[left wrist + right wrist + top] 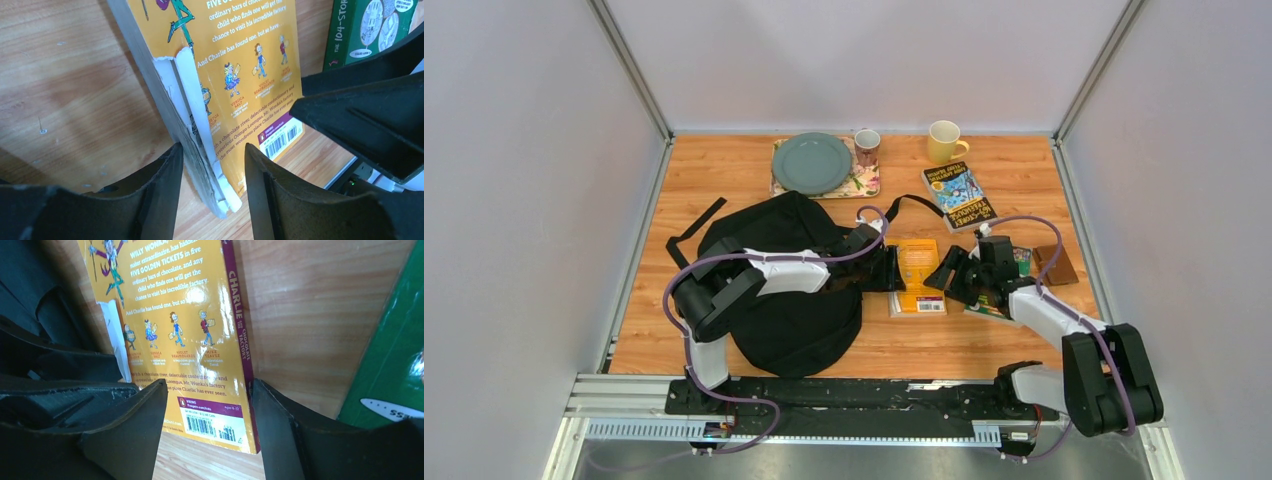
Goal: Pack the student bag
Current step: Pick up the book from the center of the board.
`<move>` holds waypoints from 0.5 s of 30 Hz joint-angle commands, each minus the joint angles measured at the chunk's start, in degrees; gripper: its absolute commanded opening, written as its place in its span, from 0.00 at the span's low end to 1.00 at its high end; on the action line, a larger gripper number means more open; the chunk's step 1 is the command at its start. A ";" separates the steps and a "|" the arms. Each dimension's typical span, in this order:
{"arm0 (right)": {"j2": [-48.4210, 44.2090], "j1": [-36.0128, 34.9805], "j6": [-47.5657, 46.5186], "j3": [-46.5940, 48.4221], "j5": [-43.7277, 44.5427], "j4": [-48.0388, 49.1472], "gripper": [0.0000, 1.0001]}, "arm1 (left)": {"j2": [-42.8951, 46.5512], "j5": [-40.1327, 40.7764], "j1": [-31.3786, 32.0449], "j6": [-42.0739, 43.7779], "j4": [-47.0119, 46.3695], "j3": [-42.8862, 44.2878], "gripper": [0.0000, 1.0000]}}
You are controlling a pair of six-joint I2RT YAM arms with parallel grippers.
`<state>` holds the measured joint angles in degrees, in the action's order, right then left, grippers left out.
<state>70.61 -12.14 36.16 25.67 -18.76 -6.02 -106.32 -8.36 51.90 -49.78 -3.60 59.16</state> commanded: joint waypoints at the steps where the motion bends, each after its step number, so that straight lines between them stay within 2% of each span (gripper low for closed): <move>1: -0.91 -1.66 2.69 -1.76 -5.40 -5.05 0.66 | 2.96 -2.36 0.66 -0.93 -8.36 1.23 0.56; 3: -0.82 -1.57 2.86 -1.94 -6.28 -4.61 0.65 | 2.88 -2.80 0.75 -0.76 -8.27 1.57 0.55; 5: -1.00 -1.66 2.95 -2.03 -6.90 -4.44 0.65 | 3.14 -3.06 0.66 -0.67 -8.62 1.49 0.46; 7: -1.26 -1.57 2.95 -2.12 -6.73 -4.44 0.65 | 3.40 -3.42 0.75 -0.67 -8.97 1.40 0.45; 10: -1.70 -1.66 3.12 -2.29 -6.64 -4.53 0.65 | 3.67 -4.30 0.75 -0.49 -9.32 1.40 0.39; 13: -1.70 -1.66 3.21 -2.38 -6.81 -4.26 0.65 | 3.58 -4.47 0.75 -0.49 -9.33 1.31 0.39; 14: -1.62 -1.66 3.13 -2.47 -6.90 -4.26 0.65 | 3.40 -4.65 0.75 -0.41 -9.41 1.23 0.33; 15: -1.53 -1.66 3.21 -2.38 -6.90 -4.26 0.65 | 3.49 -4.91 0.75 -0.67 -9.50 0.88 0.32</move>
<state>68.84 -12.29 37.32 24.67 -20.49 -8.21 -105.49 -7.68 51.24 -49.71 -7.07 59.18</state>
